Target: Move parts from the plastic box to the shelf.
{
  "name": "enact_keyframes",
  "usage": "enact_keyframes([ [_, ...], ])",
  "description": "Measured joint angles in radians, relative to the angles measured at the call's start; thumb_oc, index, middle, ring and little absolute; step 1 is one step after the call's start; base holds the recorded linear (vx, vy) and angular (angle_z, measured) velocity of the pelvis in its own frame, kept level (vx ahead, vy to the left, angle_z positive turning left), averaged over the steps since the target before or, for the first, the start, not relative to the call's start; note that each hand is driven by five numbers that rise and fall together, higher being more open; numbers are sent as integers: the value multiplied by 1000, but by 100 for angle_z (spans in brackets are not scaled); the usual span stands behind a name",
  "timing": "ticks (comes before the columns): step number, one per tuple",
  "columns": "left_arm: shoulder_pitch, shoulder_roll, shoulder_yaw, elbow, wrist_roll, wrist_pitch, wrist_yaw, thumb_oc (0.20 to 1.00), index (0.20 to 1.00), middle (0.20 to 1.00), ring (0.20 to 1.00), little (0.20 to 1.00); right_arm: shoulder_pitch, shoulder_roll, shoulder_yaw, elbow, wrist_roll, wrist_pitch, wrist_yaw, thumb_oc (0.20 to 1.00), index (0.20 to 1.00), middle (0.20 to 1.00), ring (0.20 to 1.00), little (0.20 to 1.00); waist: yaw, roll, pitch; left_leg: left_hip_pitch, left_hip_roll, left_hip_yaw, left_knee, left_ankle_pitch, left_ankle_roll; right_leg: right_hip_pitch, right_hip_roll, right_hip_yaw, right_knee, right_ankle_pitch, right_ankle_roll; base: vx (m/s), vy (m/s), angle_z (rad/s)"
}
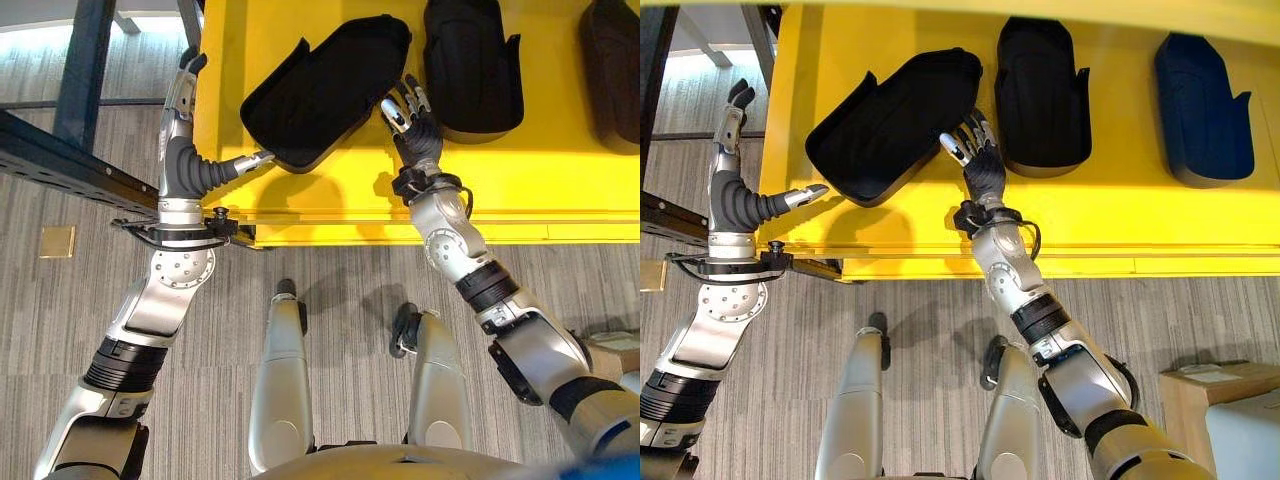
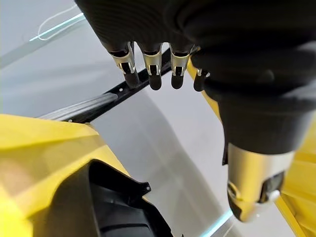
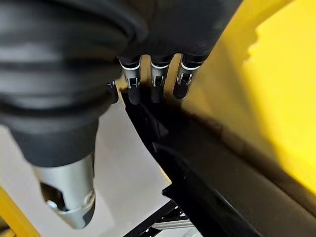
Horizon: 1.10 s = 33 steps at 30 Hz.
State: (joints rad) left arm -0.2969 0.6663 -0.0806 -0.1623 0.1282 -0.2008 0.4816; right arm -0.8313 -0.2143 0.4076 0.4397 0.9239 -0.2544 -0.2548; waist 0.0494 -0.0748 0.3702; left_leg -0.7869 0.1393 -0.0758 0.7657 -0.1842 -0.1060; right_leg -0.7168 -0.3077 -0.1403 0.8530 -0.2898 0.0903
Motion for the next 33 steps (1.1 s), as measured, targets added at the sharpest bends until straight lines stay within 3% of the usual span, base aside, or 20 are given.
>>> enact_keyframes([
  [33,-27,13,-37,-2,-110,-48,5,1000,1000,1000,1000,1000,-351,38,-31,478,36,30,-83,1000,1000,1000,1000,1000,47,3,2,0,-16,-21,-11,8,2,26,-13,-26,-17,-1,-1,3,1,1],
])
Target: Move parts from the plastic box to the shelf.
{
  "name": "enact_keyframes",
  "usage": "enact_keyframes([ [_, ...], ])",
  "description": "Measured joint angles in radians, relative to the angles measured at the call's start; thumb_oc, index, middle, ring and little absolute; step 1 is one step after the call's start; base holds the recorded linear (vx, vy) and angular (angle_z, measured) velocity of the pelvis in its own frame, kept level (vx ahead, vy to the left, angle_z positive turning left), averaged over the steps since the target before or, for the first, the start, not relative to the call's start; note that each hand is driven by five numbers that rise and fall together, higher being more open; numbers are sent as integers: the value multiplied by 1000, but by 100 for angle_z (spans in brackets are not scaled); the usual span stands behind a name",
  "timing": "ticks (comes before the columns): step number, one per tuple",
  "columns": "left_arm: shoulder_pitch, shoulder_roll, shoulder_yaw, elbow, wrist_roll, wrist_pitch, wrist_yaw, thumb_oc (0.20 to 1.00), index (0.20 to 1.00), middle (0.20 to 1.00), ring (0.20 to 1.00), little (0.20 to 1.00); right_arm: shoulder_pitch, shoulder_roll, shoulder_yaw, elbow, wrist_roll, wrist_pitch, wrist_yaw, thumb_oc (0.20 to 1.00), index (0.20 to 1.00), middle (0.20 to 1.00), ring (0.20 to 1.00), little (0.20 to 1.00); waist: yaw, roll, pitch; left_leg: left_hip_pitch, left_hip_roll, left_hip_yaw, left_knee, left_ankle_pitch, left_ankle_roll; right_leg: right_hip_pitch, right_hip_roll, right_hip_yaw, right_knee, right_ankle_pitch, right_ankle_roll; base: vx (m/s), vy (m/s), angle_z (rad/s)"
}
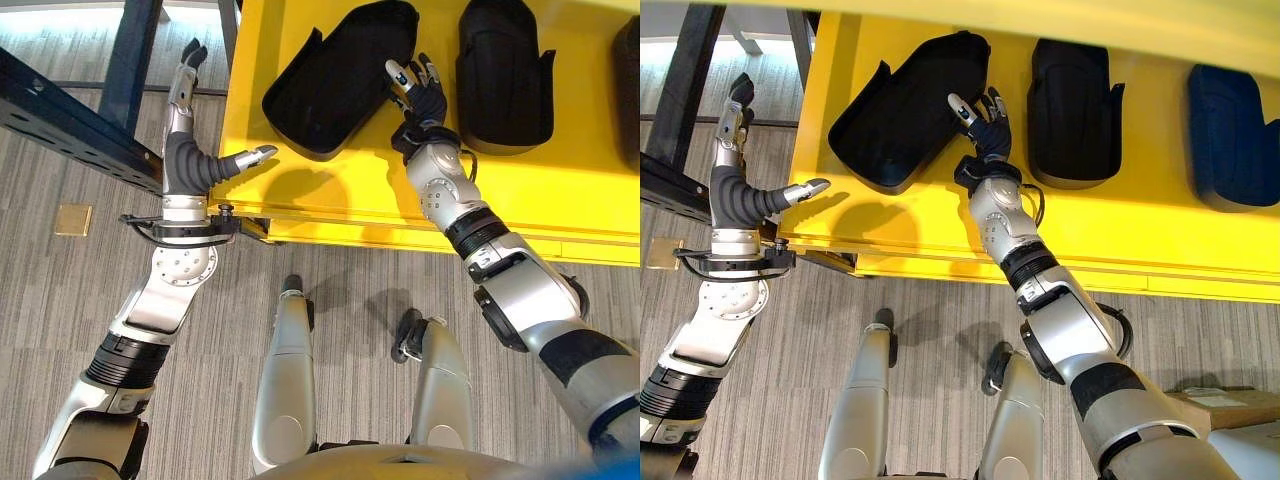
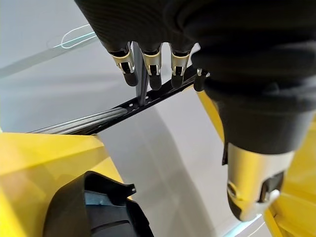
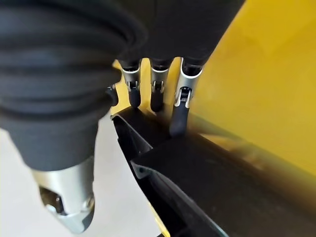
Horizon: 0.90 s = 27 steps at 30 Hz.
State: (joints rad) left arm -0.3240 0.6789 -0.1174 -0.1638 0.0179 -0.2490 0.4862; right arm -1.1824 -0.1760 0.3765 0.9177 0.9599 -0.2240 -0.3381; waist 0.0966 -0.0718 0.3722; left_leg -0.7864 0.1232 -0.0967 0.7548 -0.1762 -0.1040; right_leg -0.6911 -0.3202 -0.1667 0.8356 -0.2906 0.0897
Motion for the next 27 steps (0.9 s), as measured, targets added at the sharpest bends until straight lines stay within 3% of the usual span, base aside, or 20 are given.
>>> enact_keyframes([
  [19,-13,7,-32,-13,-47,-46,-8,1000,1000,1000,1000,1000,-161,-25,29,142,-7,25,-19,1000,1000,1000,1000,1000,31,2,1,-10,-4,-9,-3,1,-2,1,-2,-13,-6,-1,1,0,0,0],
  [27,-23,18,-59,-37,-50,-59,-25,1000,1000,1000,1000,1000,-246,-74,79,258,-111,61,-19,1000,1000,1000,1000,1000,39,4,1,-21,-18,-23,-4,8,1,3,-14,-28,-6,-1,2,1,5,6],
])
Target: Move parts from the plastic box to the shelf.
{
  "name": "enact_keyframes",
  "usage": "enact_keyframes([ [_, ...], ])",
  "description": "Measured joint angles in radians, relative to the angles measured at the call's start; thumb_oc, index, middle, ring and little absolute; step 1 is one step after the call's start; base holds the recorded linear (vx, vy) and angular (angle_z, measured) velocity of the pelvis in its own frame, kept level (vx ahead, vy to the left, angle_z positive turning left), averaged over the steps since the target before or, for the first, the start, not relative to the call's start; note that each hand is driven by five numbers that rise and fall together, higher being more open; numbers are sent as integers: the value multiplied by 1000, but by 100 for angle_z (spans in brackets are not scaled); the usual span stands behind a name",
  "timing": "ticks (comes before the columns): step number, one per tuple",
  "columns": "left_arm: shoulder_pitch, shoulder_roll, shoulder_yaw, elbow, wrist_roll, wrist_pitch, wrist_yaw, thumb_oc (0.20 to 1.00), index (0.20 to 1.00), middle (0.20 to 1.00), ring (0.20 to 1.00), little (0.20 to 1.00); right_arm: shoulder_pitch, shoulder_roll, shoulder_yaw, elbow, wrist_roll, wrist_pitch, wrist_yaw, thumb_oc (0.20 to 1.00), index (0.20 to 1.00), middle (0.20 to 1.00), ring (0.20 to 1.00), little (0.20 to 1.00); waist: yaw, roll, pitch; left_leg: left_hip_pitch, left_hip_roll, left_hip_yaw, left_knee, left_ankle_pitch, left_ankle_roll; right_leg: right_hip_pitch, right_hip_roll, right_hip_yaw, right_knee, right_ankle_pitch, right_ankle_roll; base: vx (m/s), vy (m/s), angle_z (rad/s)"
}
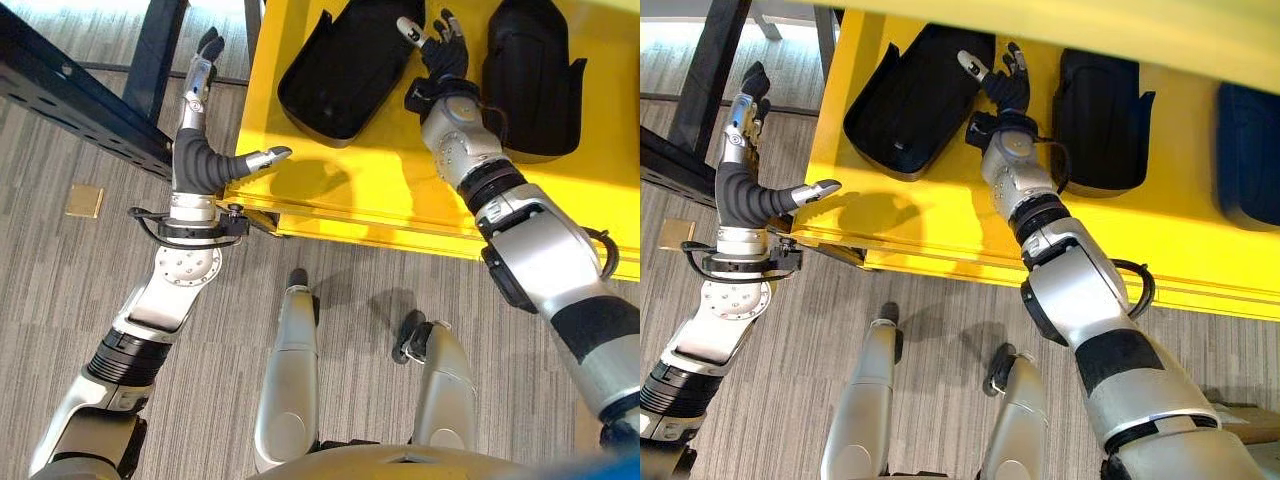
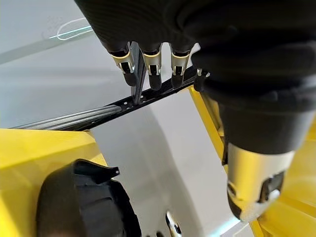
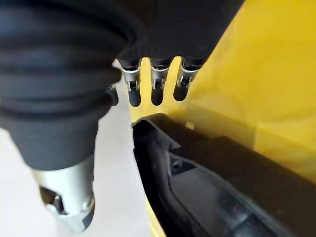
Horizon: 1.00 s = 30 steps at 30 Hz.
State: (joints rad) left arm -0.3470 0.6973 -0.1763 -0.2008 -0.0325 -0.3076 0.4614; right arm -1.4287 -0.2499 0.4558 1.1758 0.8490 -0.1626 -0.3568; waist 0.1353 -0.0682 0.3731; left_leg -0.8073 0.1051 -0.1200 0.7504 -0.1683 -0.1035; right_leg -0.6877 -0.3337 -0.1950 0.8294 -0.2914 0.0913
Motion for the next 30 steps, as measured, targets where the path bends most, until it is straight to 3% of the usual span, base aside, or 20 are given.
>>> enact_keyframes([
  [12,-36,24,-49,-21,-1,-31,-22,1000,1000,1000,1000,1000,-37,-41,63,82,-86,45,24,1000,1000,1000,1000,1000,28,7,-1,-11,-5,-23,1,3,-2,14,0,-27,-11,0,0,3,2,4],
  [23,-37,24,-81,-55,-23,-53,-49,1000,1000,1000,1000,1000,-69,-107,61,158,-41,52,77,1000,1000,1000,1000,1000,51,34,-2,-14,-24,-55,-17,17,-6,32,-15,-65,-11,-10,6,6,1,9],
  [30,-36,24,-99,-62,-25,-59,-65,1000,1000,1000,1000,1000,-70,-133,93,168,-58,60,84,1000,1000,1000,1000,1000,76,35,-2,-15,-25,-58,-18,17,-6,32,-16,-69,-12,-13,4,1,1,1],
])
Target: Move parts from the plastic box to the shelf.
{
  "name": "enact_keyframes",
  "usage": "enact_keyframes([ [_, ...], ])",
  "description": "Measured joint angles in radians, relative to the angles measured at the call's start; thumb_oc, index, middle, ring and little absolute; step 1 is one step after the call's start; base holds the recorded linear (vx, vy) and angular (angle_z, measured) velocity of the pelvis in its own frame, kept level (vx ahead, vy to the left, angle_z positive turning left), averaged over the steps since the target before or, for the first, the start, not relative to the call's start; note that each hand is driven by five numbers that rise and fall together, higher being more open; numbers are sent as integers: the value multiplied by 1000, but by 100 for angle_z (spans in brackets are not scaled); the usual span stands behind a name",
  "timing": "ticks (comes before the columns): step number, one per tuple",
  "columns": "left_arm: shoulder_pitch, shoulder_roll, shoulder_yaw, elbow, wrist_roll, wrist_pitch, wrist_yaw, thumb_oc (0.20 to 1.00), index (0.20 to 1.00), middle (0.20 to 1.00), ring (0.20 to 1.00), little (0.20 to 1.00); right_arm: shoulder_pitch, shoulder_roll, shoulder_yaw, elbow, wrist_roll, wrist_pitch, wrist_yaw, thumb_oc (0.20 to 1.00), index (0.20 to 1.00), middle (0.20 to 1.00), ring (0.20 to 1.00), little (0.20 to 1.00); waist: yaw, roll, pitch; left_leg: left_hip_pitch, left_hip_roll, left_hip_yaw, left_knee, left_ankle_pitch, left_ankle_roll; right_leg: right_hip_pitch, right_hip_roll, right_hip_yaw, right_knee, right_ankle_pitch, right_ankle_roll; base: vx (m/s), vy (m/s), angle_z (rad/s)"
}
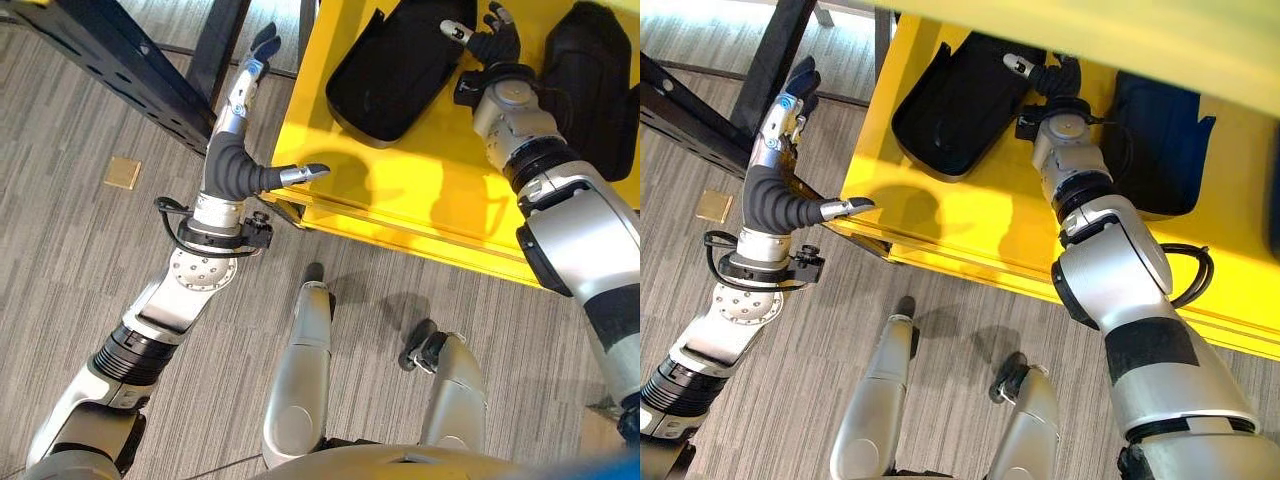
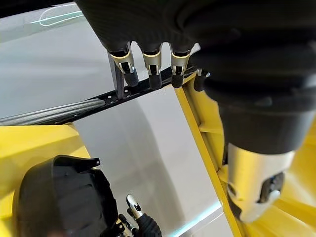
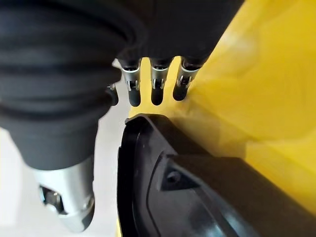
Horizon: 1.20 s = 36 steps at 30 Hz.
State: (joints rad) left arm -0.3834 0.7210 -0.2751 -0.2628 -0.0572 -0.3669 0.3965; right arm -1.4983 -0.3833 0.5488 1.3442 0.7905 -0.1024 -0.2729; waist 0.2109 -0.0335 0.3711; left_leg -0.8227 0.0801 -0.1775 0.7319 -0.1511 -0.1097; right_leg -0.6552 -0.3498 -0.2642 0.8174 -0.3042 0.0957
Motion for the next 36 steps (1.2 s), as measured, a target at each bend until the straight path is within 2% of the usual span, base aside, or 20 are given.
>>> enact_keyframes([
  [10,7,0,-3,-45,0,-17,-17,1000,1000,1000,1000,1000,-2,-68,48,1,-70,14,33,1000,1000,1000,1000,1000,3,3,-1,-26,-7,-21,0,4,-2,0,0,-26,-12,1,1,9,1,4],
  [21,23,0,-2,-61,0,-20,-27,1000,1000,1000,1000,1000,-9,-68,54,-6,-68,11,40,1000,1000,1000,1000,1000,7,3,-1,-32,-9,-24,2,4,-2,-1,-1,-30,-16,2,4,7,-1,0],
  [29,36,0,-2,-75,0,-52,-40,1000,1000,1000,1000,1000,-33,-67,86,-34,-35,7,92,1000,1000,1000,1000,1000,24,3,-1,-36,-9,-29,-14,5,-3,-1,-1,-42,-28,5,9,6,-2,0],
  [36,45,0,-2,-89,0,-59,-47,1000,1000,1000,1000,1000,-37,-59,48,-39,80,-16,92,1000,1000,1000,1000,1000,33,3,-1,-40,-12,-49,-36,18,-12,4,0,-66,-35,1,8,14,-9,6],
])
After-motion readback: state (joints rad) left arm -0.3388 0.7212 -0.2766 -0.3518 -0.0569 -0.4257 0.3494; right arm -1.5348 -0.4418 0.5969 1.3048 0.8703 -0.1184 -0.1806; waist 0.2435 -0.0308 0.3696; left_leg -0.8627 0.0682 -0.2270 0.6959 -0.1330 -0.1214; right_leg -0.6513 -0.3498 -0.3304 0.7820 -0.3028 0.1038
